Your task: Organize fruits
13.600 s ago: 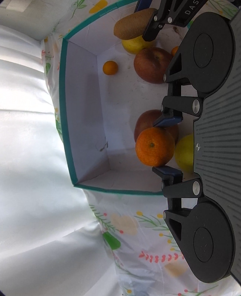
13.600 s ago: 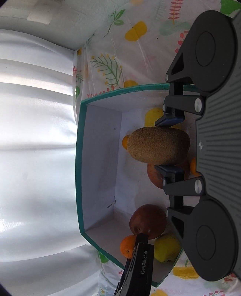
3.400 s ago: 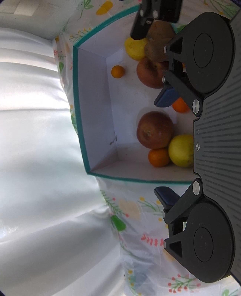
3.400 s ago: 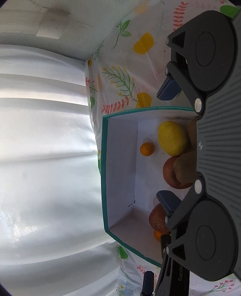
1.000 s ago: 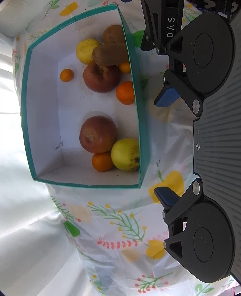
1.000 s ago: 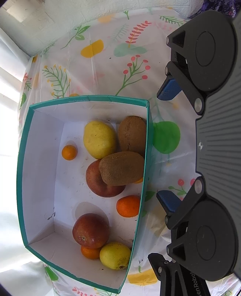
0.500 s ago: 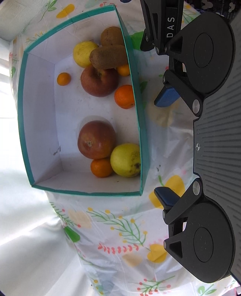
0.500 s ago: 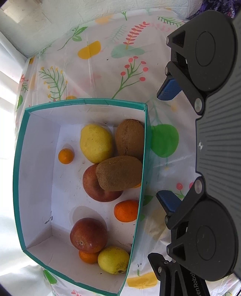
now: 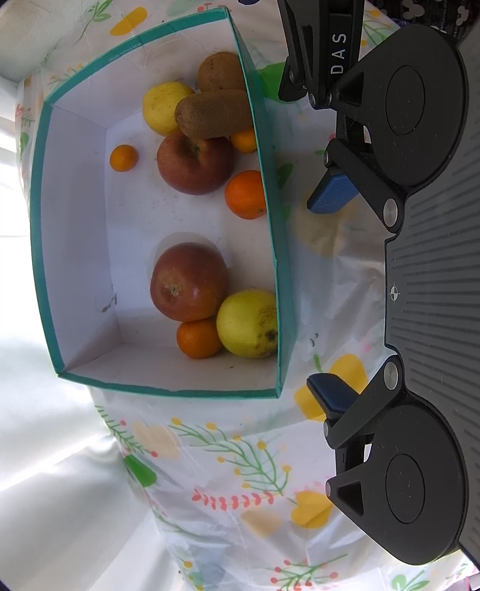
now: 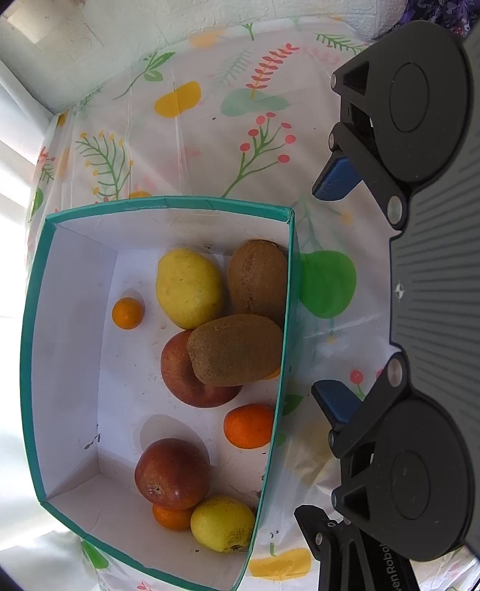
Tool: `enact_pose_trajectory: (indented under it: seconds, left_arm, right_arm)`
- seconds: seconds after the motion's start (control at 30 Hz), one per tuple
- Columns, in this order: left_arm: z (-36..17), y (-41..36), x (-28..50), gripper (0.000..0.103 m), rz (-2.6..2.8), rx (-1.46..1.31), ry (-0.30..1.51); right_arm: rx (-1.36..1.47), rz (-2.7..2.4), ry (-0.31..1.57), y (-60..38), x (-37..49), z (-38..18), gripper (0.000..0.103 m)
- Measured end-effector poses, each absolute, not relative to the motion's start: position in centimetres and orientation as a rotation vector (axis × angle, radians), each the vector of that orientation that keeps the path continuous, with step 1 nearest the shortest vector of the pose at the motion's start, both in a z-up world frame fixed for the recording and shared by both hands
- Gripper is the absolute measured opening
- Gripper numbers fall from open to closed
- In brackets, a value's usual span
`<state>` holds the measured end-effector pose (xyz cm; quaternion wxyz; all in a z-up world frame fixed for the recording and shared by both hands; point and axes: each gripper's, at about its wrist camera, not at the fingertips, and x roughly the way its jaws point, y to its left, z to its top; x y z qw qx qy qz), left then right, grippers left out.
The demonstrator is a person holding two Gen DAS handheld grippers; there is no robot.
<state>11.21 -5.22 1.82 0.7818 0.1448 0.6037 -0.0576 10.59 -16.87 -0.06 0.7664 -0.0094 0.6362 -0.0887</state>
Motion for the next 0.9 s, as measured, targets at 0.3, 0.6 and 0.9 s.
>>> enact_pose_trajectory:
  seconds: [0.3, 0.6, 0.9]
  left_arm:
    - [1.62, -5.22, 11.17, 0.097, -0.106, 0.325, 1.293]
    - [1.51, -5.17, 11.25, 0.097, -0.104, 0.323, 1.294]
    - [1.36, -5.13, 11.39, 0.097, -0.099, 0.314, 1.303]
  right_arm:
    - [-0.017, -0.193, 1.380, -17.01, 10.54, -0.12, 0.103]
    - [-0.012, -0.191, 1.382, -17.06, 10.66, -0.17, 0.103]
    - [-0.006, -0.189, 1.383, -17.05, 10.72, -0.27, 0.103]
